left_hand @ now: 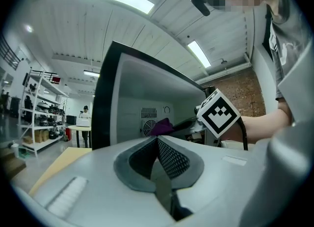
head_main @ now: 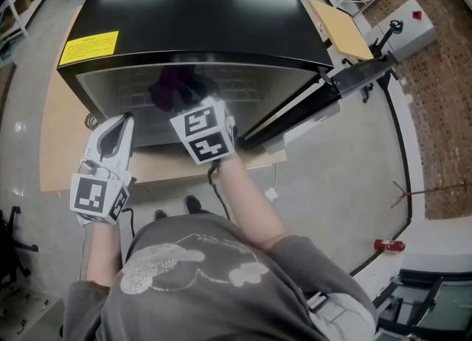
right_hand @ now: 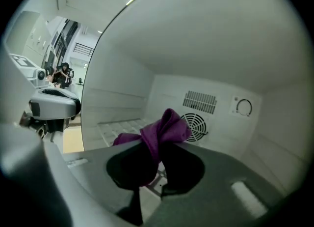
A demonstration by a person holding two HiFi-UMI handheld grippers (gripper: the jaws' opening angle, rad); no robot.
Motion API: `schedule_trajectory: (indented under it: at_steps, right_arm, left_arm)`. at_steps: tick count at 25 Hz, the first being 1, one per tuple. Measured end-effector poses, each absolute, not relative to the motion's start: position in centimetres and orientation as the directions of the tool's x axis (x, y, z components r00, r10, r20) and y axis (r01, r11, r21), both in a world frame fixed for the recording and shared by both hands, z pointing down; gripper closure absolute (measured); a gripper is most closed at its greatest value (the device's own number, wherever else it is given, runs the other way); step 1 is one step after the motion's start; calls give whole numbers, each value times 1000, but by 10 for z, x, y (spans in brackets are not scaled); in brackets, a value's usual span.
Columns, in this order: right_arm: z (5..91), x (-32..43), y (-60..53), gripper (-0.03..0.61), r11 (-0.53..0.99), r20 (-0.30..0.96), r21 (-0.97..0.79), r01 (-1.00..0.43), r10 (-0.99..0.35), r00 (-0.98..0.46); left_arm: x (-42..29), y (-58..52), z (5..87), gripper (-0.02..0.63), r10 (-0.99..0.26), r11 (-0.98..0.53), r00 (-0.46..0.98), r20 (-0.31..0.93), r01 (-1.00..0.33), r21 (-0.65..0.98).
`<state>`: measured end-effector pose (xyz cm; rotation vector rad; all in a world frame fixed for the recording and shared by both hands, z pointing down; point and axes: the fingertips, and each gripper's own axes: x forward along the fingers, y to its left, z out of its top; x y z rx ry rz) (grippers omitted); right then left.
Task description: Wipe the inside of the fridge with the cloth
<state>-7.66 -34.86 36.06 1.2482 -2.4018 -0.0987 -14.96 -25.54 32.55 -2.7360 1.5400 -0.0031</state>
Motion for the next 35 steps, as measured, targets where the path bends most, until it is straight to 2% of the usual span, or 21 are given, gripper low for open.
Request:
schedule_trajectory:
  at_steps: [15, 22, 35]
  right_arm:
    - [363, 47, -348, 535, 334, 356, 247, -910, -904, -235]
    - [337, 55, -355, 535, 254, 239, 261, -931, -952, -192]
    - [332, 97, -341, 535, 75, 149, 223, -972, -988, -42]
  left_arm:
    - [-109, -262, 328, 595, -801, -598, 598, 4, -801, 8]
    - [-103, -261, 327, 597, -791, -612, 612, 3, -791, 10]
    - [-95, -263, 330, 597, -767, -642, 642, 6, -767, 11]
